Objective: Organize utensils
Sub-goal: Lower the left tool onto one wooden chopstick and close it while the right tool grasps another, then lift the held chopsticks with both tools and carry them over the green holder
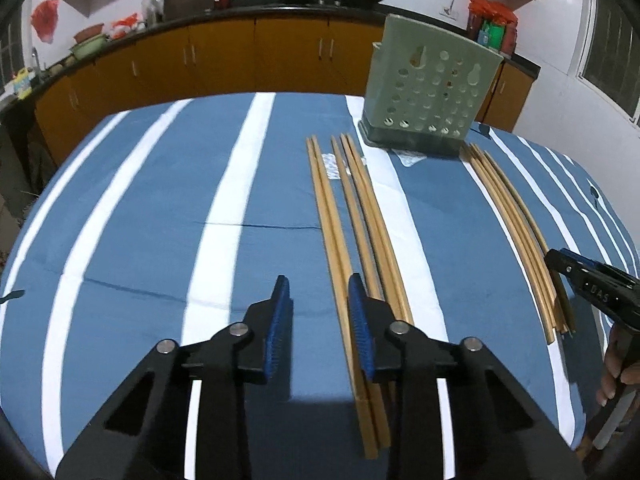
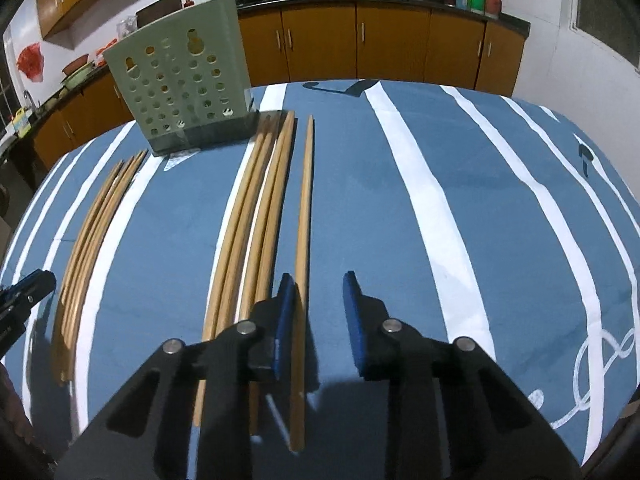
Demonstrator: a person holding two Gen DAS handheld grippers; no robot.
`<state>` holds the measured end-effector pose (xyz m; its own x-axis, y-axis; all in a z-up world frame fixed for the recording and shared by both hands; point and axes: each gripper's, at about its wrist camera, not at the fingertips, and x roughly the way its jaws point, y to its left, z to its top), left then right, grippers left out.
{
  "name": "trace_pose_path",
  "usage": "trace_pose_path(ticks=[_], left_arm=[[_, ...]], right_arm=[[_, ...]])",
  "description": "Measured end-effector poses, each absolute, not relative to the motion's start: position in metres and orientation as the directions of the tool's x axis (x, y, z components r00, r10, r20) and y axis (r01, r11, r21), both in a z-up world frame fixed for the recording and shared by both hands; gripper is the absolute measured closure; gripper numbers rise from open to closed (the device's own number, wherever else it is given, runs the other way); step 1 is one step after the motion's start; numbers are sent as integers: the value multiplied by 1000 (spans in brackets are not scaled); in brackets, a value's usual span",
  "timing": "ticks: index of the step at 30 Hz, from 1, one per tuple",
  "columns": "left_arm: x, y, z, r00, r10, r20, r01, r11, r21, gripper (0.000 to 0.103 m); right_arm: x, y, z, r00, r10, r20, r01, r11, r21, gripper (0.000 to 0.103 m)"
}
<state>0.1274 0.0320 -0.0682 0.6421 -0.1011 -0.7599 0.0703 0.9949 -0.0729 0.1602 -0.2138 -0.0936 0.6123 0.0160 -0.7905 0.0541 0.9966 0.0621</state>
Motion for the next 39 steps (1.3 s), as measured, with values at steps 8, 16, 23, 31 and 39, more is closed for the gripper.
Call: trace_pose_path(ticks=[8, 16, 23, 31, 39], left_arm=[[133, 25, -77, 609, -114, -785, 95, 993, -71, 85], [141, 25, -78, 613, -63, -788, 84, 996, -14, 95], [164, 48, -78, 620, -22, -784, 30, 1000, -4, 96], [164, 54, -79, 629, -32, -777, 34, 999, -14, 95], [158, 50, -79, 628, -17, -778, 47, 999, 16, 96]], right_arm=[[164, -221, -93, 616, 9, -787, 67, 996, 64, 93], [166, -219, -93, 622, 6, -783, 60, 997, 56, 93], [183, -227, -93, 629, -11, -777, 99, 993, 66, 95], [186, -229, -94, 636, -24, -771, 108, 992, 58, 95], [180, -230, -94, 634, -17, -773, 98, 993, 59, 95]])
